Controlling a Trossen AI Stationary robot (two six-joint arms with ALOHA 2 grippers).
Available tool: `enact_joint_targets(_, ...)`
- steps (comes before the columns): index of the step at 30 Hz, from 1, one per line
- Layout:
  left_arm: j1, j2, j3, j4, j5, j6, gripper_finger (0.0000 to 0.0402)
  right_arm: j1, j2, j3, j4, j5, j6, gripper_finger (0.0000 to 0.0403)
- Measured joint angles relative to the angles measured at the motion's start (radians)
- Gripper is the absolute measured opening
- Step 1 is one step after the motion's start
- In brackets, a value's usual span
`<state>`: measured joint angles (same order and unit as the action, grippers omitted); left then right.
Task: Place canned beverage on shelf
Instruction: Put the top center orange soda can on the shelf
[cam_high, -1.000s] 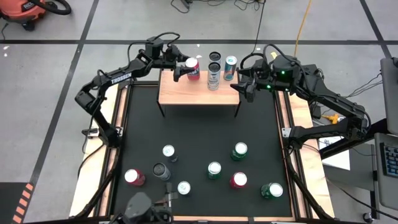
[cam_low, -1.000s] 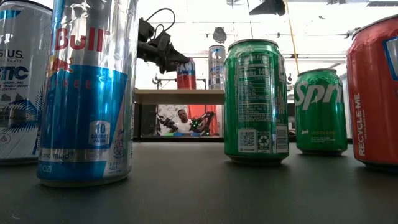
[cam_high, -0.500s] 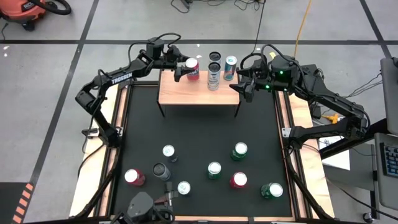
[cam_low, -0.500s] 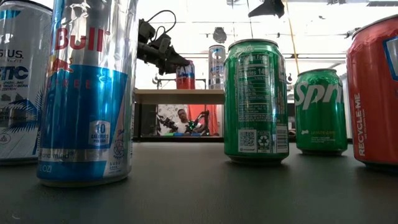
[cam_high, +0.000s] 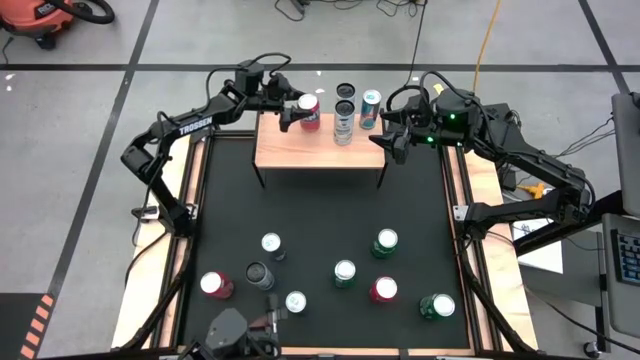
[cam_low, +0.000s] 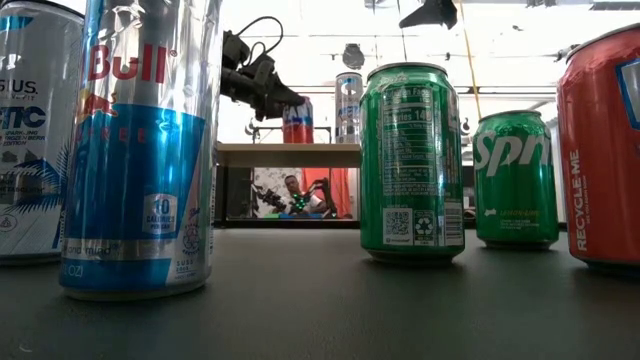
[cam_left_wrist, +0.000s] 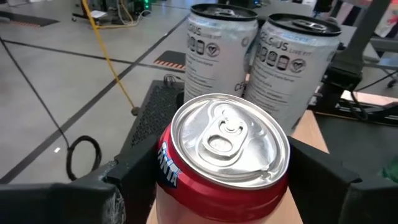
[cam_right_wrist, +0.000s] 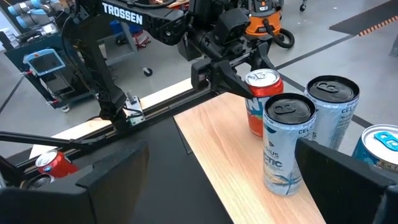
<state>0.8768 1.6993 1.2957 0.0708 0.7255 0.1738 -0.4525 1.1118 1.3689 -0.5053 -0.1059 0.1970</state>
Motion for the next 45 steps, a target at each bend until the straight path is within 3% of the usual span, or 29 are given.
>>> enact_joint_targets(9,0.000,0.009,0.000,0.012,0.060,-0.003,0.0290,0.000,0.000,0.000,0.000,0.000,0.000,0.0381)
enact_joint_targets(32,-0.007,0.026,0.000,0.021,0.029,-0.037,0.0291,0.000,0.000,0.000,-0.001,0.000,0.000,0.0381)
enact_joint_targets(45,-0.009,0.026,0.000,0.032,0.009,-0.057,0.0314,-0.001,0.000,0.000,-0.001,0.000,0.003,0.0381)
